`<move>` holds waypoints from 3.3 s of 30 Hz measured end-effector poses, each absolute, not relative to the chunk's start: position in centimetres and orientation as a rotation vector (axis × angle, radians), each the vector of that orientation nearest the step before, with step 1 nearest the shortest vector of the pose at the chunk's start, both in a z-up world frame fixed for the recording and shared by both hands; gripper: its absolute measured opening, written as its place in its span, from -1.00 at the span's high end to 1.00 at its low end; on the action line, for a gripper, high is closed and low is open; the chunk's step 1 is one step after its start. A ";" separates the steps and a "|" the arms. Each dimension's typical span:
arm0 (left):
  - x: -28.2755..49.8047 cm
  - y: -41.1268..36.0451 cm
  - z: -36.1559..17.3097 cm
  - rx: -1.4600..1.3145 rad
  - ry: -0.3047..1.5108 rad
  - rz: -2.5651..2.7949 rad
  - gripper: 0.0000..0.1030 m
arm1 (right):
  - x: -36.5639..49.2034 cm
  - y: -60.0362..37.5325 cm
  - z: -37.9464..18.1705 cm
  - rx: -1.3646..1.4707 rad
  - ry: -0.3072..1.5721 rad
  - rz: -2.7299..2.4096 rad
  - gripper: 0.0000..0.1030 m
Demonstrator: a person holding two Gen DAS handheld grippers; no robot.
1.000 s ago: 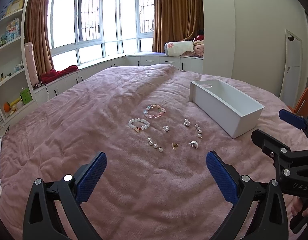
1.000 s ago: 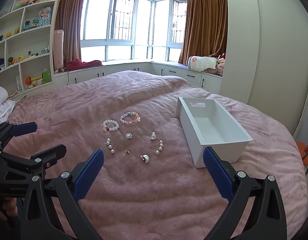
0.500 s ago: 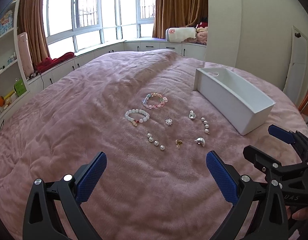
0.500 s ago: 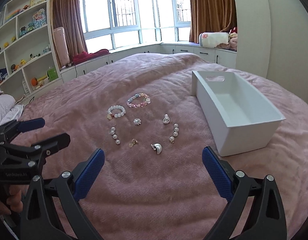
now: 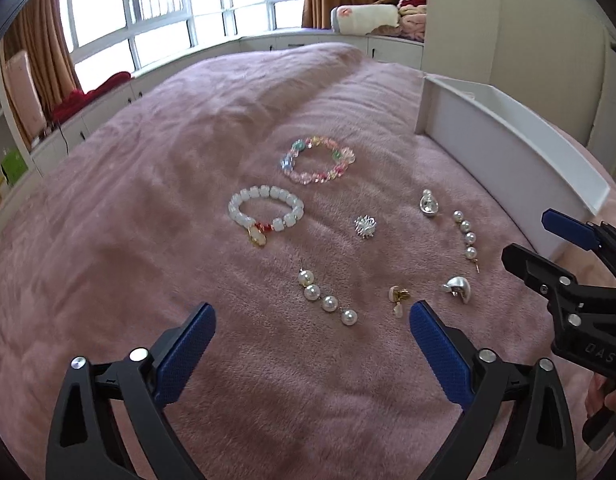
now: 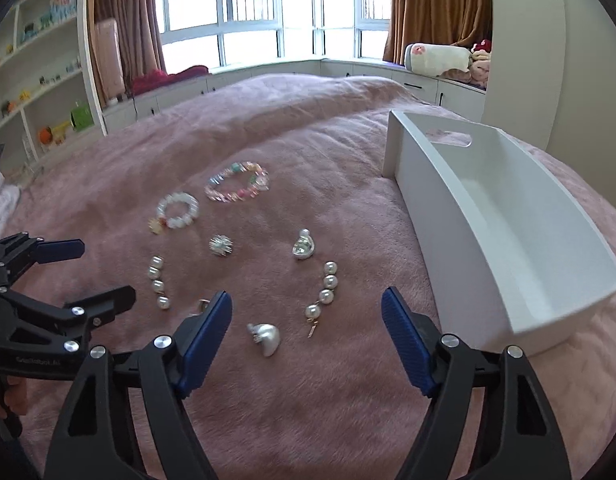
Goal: Organize jewelry
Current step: 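Grasp a pearl drop earring with the left tool while the right tool grasps another, then carry both pearl earrings over the white tray and open both tools to drop them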
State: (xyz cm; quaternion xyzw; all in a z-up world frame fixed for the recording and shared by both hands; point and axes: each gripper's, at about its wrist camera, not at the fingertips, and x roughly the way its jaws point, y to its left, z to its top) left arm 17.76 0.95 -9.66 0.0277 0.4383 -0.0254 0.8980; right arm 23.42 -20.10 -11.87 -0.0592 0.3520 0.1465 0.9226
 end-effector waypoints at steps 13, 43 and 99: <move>22.3 1.8 -13.7 -0.051 1.003 -0.025 -0.26 | 29.7 -20.1 -16.7 -0.162 0.894 0.220 -0.11; 21.7 1.9 -9.1 -0.049 0.969 -0.067 0.69 | 28.5 -17.0 -11.2 -0.027 0.835 0.449 0.77; 43.1 -26.0 -7.3 0.078 1.056 -0.301 0.66 | 34.3 -38.2 -9.6 0.060 0.832 0.187 0.75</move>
